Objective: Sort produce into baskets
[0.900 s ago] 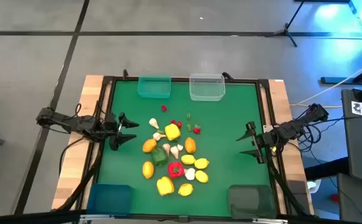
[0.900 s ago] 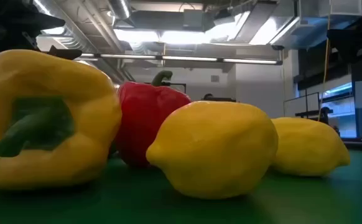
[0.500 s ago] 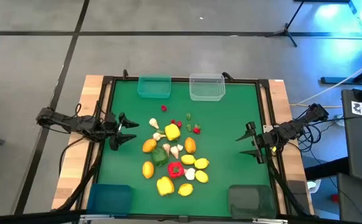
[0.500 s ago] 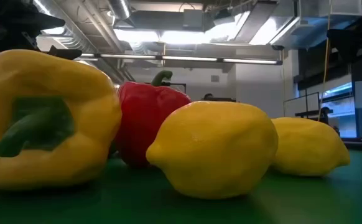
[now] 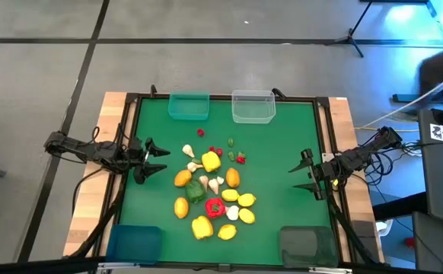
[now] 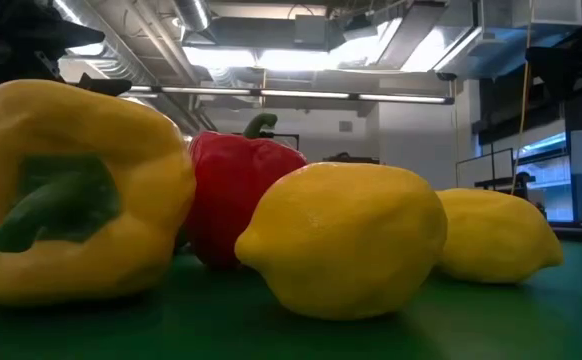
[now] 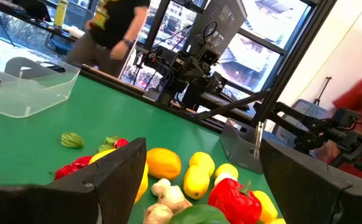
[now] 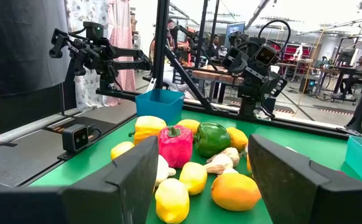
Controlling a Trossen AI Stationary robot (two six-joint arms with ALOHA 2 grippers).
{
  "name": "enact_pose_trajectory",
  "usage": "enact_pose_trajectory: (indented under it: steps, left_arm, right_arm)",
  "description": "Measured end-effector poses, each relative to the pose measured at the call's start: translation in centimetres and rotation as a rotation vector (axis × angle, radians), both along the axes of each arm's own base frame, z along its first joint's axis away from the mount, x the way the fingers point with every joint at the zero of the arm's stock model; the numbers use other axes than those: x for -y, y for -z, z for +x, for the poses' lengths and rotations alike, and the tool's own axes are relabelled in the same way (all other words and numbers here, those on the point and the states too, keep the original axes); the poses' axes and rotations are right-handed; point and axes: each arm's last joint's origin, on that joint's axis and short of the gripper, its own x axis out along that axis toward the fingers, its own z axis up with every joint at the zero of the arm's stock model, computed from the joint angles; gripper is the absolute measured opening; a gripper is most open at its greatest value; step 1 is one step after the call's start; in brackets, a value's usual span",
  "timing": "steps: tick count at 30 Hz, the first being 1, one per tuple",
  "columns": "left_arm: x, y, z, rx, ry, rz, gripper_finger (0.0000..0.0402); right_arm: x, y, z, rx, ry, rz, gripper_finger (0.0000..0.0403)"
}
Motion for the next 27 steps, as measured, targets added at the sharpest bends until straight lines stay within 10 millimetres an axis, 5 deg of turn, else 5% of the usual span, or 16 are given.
enact_pose_trajectory:
  steps: [12, 22, 27]
  left_arm:
    - [0.0, 0.0, 0.0, 0.0, 0.0, 0.0, 0.0308]
    - [0.0, 0.0, 0.0, 0.0, 0.0, 0.0, 0.0308]
    - [-0.1, 0.0, 0.0, -0.003, -0.021, 0.085, 0.0308]
  right_arm:
    - [0.0, -0.1, 0.0, 0.003, -0.001, 0.025, 0.0246]
    - [0.3, -2.8, -0.5, 0.072, -0.128, 0.751, 0.0246]
    - [0.8, -4.1, -1.0, 0.179, -0.153, 0.928, 0.0246]
